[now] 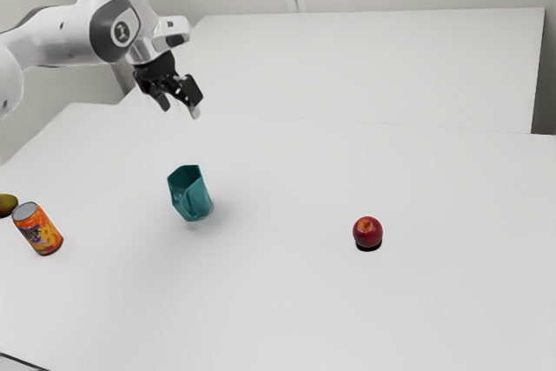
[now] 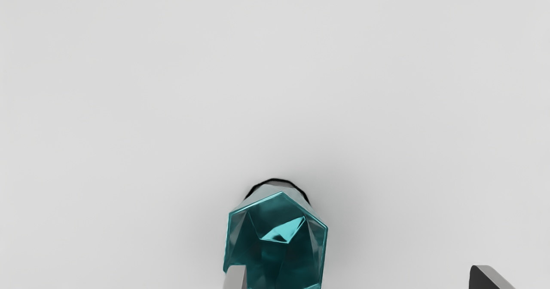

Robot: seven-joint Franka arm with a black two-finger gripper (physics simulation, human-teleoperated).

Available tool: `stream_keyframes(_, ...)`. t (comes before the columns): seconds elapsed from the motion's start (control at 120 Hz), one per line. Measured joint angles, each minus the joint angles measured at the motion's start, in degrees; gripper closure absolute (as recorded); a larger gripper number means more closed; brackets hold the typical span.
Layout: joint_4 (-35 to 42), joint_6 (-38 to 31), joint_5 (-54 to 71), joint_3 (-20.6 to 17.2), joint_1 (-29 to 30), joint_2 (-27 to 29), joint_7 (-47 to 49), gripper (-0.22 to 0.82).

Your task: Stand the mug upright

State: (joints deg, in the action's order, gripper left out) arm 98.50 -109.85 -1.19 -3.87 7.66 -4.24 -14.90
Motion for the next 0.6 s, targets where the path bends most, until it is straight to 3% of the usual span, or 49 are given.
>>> stream_keyframes(0.3, -6.79, 12.50, -0.73, 0.10, 0.05, 5.50, 0.69, 0.01)
stream_keyframes(0.6, -7.34, 16.87, -0.82, 0.34, -0.26, 5.71, 0.88, 0.00)
